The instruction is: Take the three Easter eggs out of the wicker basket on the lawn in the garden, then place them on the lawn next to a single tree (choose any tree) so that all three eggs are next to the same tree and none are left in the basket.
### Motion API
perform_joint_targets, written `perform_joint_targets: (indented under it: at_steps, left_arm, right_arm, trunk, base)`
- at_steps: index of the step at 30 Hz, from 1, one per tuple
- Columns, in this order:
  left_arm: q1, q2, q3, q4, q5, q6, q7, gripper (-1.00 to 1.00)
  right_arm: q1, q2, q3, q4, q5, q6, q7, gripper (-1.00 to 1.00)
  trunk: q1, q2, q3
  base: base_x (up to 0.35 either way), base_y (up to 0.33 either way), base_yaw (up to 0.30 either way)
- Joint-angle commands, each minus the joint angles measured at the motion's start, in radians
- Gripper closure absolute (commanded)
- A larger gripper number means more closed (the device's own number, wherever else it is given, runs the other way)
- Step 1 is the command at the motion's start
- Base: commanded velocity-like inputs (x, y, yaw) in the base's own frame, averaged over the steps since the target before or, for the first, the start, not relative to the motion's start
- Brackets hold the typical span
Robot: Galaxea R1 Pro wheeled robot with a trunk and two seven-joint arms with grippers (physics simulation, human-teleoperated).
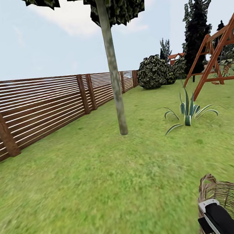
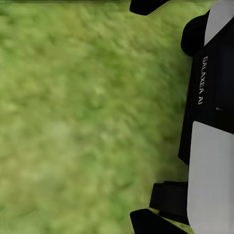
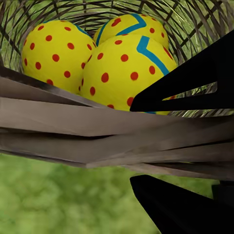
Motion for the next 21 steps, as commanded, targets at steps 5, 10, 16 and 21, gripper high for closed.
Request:
perform_joint_targets:
  at_steps: [5, 10, 16, 21]
  left_arm:
    - [-0.001, 0.000, 0.003, 0.000, -0.004, 0.004, -0.007, -1.00]
    - [-0.001, 0.000, 0.002, 0.000, -0.004, 0.004, -0.006, -1.00]
    - [-0.001, 0.000, 0.002, 0.000, -0.004, 0.004, -0.006, -1.00]
    - [-0.001, 0.000, 0.002, 0.000, -0.004, 0.004, -0.006, -1.00]
  right_arm:
    - [-0.001, -0.001, 0.003, -0.001, 0.014, 0.006, 0.001, 1.00]
    - [-0.001, 0.001, 0.004, 0.000, 0.014, 0.006, 0.001, 1.00]
    - [-0.001, 0.001, 0.004, 0.002, 0.014, 0.005, 0.000, 1.00]
    - [-0.001, 0.001, 0.004, 0.003, 0.014, 0.004, 0.000, 1.00]
  trunk:
    - [0.000, 0.000, -0.001]
    - [0.000, 0.000, -0.001]
    - [0.000, 0.000, -0.001]
    - [0.000, 0.000, -0.001]
  base:
    - [0.295, 0.218, 0.000]
    - [0.261, 0.253, -0.137]
    - [0.291, 0.207, -0.004]
    - [0.309, 0.166, 0.000]
